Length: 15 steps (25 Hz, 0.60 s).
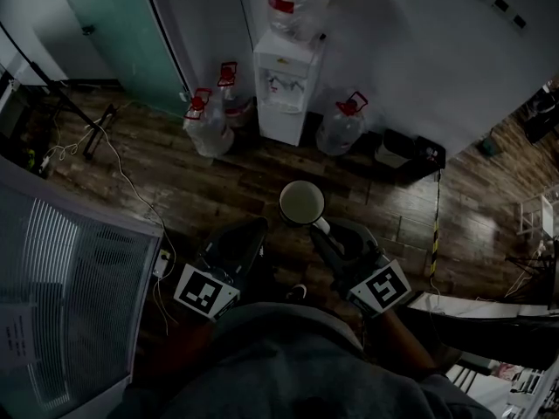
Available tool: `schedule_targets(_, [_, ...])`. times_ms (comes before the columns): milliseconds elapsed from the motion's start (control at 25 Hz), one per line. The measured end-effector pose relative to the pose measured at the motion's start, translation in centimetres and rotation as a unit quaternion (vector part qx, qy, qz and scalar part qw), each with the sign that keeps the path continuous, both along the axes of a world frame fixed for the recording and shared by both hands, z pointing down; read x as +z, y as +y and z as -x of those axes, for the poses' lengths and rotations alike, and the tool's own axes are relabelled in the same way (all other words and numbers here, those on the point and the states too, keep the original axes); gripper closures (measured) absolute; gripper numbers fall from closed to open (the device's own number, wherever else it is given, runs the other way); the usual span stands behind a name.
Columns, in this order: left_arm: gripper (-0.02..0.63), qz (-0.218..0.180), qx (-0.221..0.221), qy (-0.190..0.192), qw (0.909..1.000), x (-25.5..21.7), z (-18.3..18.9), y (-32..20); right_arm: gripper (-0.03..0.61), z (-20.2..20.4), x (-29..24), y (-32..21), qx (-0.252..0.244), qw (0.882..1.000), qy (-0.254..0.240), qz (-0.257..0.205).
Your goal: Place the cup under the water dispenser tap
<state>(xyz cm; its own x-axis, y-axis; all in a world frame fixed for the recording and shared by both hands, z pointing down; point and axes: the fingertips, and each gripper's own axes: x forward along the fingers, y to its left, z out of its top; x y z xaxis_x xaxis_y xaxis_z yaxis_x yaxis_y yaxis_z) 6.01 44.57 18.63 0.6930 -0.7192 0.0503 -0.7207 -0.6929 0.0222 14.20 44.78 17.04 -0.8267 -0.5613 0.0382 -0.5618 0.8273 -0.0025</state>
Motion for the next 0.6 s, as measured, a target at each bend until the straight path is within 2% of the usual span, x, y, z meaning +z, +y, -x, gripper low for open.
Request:
schedule_targets(200, [0.606,-0.002,0.014,0.0,0.9999,-0.2,0.7,-3.0,0.514,1.2,0.0,-2.9,0.005,1.0,0.005,-0.01])
schedule_targets(360, [0.606,0.015,0.019,-0.003,0.9997,0.1,1.8,-6.1,0.514,2.5,0.1,-6.0,0.005,1.0,0.012,-0.006])
schedule_targets(480, [0.606,0.001,0.026,0.01,0.9996,-0.1,2.9,-8.6,0.514,3.5,0.1,-8.3,0.008,1.0,0.011,-0.004])
schedule_targets(600, [0.606,0.021,0.033,0.005,0.9992,0.3,4.2,-11.2,0.514,4.8,0.1,-10.8,0.016,1.0,0.019,-0.012])
